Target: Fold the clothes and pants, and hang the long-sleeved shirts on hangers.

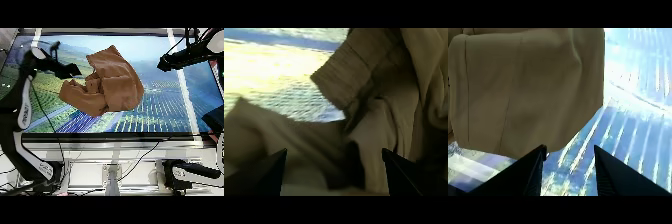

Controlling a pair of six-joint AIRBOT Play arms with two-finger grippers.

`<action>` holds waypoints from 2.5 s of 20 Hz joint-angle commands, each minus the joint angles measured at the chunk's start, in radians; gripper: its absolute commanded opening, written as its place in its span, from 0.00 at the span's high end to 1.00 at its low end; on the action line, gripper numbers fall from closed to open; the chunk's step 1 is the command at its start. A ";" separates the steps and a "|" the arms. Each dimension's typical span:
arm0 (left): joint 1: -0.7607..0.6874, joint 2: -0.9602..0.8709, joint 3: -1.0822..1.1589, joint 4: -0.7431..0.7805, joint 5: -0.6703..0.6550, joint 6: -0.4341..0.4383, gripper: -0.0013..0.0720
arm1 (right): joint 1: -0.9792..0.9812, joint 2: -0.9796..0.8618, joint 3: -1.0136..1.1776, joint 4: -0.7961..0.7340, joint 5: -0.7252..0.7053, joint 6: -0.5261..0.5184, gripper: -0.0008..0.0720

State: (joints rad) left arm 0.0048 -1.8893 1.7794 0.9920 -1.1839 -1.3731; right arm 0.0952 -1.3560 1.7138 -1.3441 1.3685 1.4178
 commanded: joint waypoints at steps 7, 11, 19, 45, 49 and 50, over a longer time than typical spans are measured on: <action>-0.038 -0.178 0.002 -0.201 0.134 0.057 0.02 | 0.006 -0.006 -0.003 0.009 -0.081 -0.004 0.50; -0.022 -0.164 0.002 -0.200 0.133 0.056 0.02 | 0.098 -0.069 -0.003 0.051 -0.153 -0.138 0.49; -0.091 -0.188 0.002 -0.200 0.286 0.054 0.04 | 0.213 -0.124 -0.003 0.048 -0.258 -0.131 0.50; -0.085 0.104 -0.064 0.186 0.012 0.045 0.94 | 0.385 -0.387 -0.002 0.008 -0.500 -0.130 0.20; -0.080 0.301 -0.313 0.242 0.157 0.041 0.94 | 0.398 -0.401 -0.002 -0.003 -0.501 -0.129 0.20; -0.078 0.376 -0.420 0.241 0.235 0.033 0.94 | 0.398 -0.402 -0.002 -0.002 -0.502 -0.129 0.20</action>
State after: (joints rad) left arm -0.0769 -1.6527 1.5436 1.1923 -1.0821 -1.3277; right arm 0.4812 -1.7454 1.7115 -1.3396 0.8722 1.2877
